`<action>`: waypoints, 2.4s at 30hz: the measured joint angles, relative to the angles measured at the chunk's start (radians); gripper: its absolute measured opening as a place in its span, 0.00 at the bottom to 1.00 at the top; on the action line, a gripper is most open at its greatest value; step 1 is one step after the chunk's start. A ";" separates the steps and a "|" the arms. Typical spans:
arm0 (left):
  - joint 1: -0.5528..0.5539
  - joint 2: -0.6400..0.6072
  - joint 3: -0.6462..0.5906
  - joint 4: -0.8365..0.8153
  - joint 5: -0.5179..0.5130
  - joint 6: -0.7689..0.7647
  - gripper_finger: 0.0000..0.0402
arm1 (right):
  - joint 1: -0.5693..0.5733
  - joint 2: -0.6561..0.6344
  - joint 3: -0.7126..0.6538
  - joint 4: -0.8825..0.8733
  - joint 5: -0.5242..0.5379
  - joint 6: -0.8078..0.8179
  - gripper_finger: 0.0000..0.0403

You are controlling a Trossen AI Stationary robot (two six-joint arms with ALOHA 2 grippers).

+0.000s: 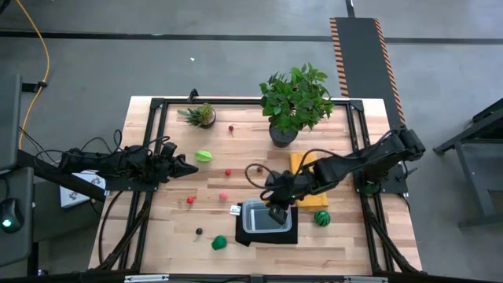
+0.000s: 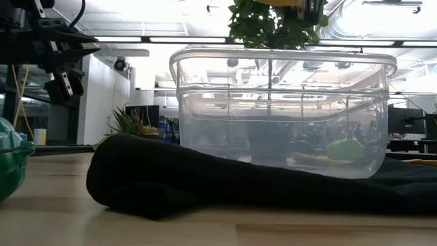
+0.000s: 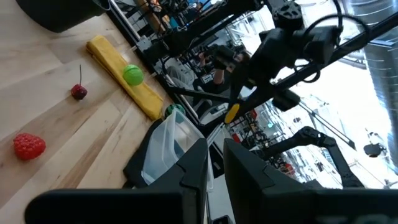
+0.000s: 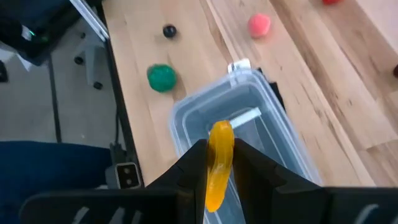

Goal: Pick and placing Produce into tupperware
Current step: Put the corn into the transparent bin, then put the cabbage into the transparent bin

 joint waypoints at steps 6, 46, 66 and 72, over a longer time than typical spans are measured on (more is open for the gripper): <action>0.000 0.000 0.000 0.000 0.000 0.000 0.10 | 0.028 0.020 0.000 -0.031 0.028 0.000 0.15; 0.000 0.002 0.000 -0.003 -0.019 0.031 0.10 | 0.059 0.281 0.000 -0.024 0.049 0.020 0.15; 0.000 0.003 0.000 -0.003 -0.019 0.049 0.10 | 0.036 0.235 0.000 0.072 0.190 0.028 0.29; 0.000 0.003 0.000 -0.003 -0.018 0.049 0.10 | 0.026 0.142 0.000 -0.015 0.306 0.058 0.29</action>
